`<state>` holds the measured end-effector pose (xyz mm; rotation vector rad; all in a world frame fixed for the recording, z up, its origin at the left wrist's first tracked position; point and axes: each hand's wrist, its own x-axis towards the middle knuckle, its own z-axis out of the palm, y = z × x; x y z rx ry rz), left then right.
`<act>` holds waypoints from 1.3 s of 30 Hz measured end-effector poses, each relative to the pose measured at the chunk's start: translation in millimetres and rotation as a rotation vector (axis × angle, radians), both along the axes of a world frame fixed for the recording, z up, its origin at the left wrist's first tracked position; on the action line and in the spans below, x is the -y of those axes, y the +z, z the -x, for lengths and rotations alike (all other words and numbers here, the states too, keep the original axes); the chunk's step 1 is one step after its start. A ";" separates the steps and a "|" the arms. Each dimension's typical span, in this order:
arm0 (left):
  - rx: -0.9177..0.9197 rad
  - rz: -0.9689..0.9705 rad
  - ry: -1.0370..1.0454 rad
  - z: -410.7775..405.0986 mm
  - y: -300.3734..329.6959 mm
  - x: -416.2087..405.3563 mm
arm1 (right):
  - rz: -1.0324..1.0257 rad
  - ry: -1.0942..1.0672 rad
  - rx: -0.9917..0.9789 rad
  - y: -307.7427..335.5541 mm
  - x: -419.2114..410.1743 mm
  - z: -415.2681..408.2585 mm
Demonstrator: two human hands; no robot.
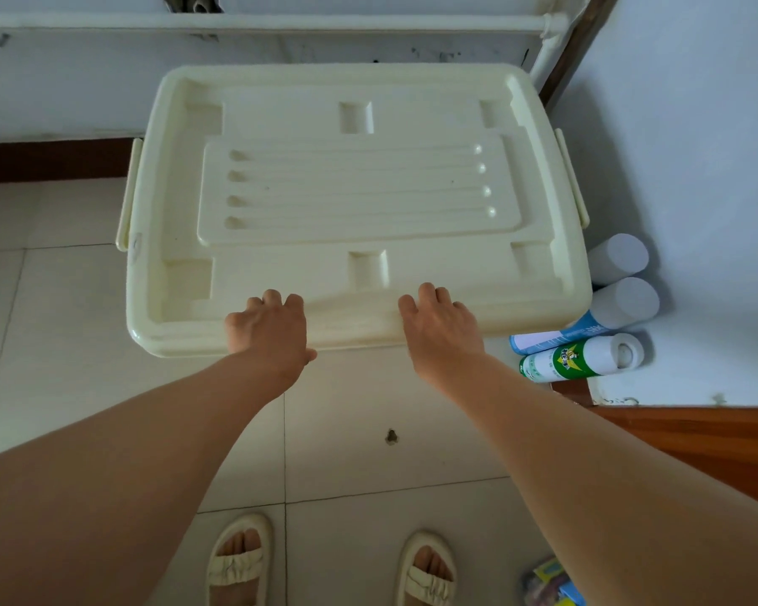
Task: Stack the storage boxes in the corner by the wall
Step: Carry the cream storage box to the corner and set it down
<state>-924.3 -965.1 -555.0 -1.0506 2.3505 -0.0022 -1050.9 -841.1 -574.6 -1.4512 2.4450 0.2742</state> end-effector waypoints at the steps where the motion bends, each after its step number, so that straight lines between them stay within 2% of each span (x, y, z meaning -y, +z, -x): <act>1: -0.008 -0.009 0.012 0.5 4.8 -2.4 | 0.003 -0.004 0.018 6.2 -1.2 0.8; 9: -0.079 -0.044 0.033 7.3 60.5 -28.1 | 0.000 0.151 0.010 71.3 -15.0 18.6; 22: -0.179 -0.031 0.049 -10.5 175.0 -45.3 | 0.034 0.184 -0.019 189.9 -13.4 -1.3; 28: -0.249 -0.019 0.007 -49.2 213.8 -54.8 | 0.049 0.128 -0.019 229.8 -27.2 -37.0; 39: -0.312 0.022 0.019 -167.6 277.3 -73.0 | 0.069 0.097 -0.054 294.3 -60.0 -145.9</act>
